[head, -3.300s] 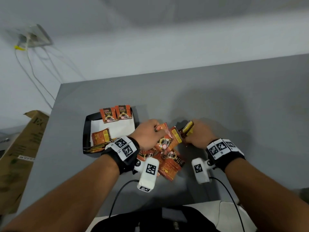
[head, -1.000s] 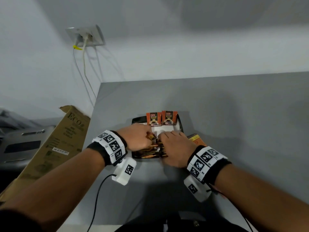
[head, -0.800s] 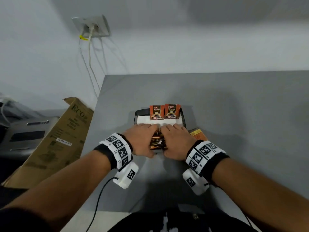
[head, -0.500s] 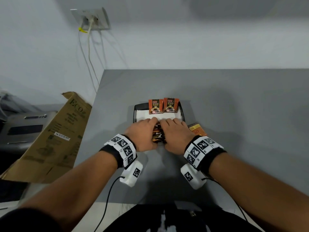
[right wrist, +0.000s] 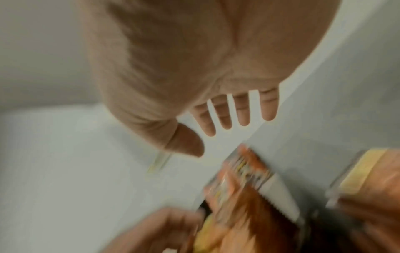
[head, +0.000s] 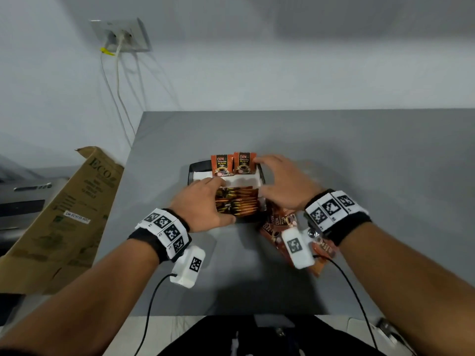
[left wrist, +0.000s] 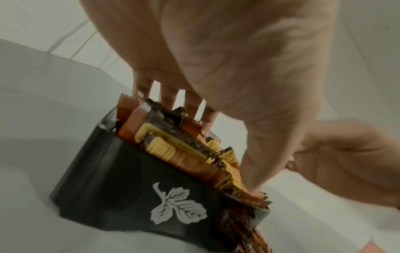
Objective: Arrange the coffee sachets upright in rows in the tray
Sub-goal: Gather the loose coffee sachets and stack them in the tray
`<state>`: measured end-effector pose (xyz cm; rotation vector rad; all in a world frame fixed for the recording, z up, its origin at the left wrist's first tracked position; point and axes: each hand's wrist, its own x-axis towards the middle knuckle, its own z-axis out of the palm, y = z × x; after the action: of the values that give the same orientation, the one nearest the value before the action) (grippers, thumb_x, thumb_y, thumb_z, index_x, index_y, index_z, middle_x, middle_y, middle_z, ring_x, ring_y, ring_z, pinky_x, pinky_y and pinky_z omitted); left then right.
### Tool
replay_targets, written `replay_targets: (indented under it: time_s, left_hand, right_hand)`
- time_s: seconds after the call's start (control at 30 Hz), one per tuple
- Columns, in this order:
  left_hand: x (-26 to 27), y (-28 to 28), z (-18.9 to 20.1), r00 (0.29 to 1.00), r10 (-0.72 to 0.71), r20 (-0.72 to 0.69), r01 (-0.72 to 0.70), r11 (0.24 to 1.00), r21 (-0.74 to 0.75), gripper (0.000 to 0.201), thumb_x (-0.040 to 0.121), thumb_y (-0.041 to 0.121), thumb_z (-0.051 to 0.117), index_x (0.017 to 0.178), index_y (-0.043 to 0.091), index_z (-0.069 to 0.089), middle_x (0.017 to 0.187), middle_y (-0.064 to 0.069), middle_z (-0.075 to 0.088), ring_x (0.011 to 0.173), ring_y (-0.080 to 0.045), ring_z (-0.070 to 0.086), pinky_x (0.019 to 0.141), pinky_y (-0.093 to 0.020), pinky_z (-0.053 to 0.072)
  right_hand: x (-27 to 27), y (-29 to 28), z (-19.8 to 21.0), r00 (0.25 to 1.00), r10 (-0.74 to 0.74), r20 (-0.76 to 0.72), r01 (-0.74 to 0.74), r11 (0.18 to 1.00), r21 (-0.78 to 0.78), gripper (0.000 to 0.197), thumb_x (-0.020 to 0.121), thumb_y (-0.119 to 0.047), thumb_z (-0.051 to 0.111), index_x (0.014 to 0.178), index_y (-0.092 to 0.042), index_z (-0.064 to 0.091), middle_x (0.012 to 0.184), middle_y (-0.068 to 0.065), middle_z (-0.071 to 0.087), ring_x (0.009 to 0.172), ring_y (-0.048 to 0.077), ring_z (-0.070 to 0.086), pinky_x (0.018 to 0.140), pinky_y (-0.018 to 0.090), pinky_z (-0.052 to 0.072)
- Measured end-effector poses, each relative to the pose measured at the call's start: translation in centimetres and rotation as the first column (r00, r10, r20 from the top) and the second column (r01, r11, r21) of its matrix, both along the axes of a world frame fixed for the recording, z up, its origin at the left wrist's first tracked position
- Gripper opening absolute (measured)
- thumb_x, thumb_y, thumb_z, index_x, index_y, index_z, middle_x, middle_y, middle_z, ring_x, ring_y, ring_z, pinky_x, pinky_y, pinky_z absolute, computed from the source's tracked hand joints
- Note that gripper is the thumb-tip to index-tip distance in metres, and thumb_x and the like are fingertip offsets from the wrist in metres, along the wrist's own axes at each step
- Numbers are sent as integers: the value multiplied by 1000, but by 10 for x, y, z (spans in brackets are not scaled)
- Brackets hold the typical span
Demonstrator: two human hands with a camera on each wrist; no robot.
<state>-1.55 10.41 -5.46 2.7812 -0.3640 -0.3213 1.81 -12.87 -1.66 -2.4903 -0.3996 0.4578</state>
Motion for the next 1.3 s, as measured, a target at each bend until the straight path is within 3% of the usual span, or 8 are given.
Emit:
replay_targets:
  time_s: [0.2,0.37,0.53,0.67,0.9,1.07,1.2,1.3]
  left_hand:
    - [-3,-8,7,999,34,-1,-34,999,-35,84,66,78,56,133,29,45,126,5,60,110,-18,56,94,-39,50]
    - [0,-21,7,996,37,-77,-42,998,-53,83,70,73,61,139,29,42,129,6,57,117,-17,53,99,-39,47]
    - [16,-25,7,992,86,-89,-87,996,-9,76,75,71,56,135,25,50,136,2,51,123,-19,48,105,-42,42]
    - [26,-14,16,976,121,-183,-132,990,-54,59,84,55,58,134,25,49,137,0,54,115,-17,52,101,-38,43]
    - [17,-5,27,960,23,-278,-6,998,61,73,75,65,66,136,29,46,127,6,62,107,-16,57,96,-31,44]
    - [13,2,9,969,-57,-241,112,969,221,109,54,91,53,142,27,41,135,5,57,127,-17,49,121,-42,14]
    - [13,10,-4,981,-79,-176,121,963,243,114,53,95,49,141,24,41,135,3,56,129,-19,48,122,-47,9]
    - [13,12,-7,987,-99,-128,127,964,232,103,58,92,49,136,24,45,127,5,58,122,-17,52,121,-48,11]
  right_hand:
    - [5,-51,-26,982,-134,-129,82,934,-348,38,92,-38,61,115,-8,62,114,13,67,100,29,63,75,28,45]
    - [-3,-49,-45,988,-118,-103,89,965,-247,30,88,-32,68,69,-33,46,69,-11,54,65,9,53,53,18,32]
    - [2,-53,-56,975,-173,-142,144,971,-192,13,88,-41,67,85,-31,59,88,-5,64,78,10,60,61,21,43]
    - [7,-42,-42,981,-192,22,193,973,-124,43,93,-36,56,129,-13,56,129,8,56,117,24,54,98,36,46]
    - [23,30,-20,982,188,-29,-189,980,-68,20,93,-18,48,106,-14,64,102,1,67,91,21,64,67,25,43]
    - [37,59,-27,949,263,-172,-297,930,-215,36,96,-38,42,111,-11,60,104,8,65,91,23,62,83,39,52]
    - [42,66,-37,952,256,-166,-293,919,-263,52,82,-65,39,106,-24,59,102,5,68,90,23,63,88,44,52]
    - [43,68,-39,958,242,-151,-277,919,-282,65,82,-67,46,130,-24,52,129,7,58,114,28,56,99,47,46]
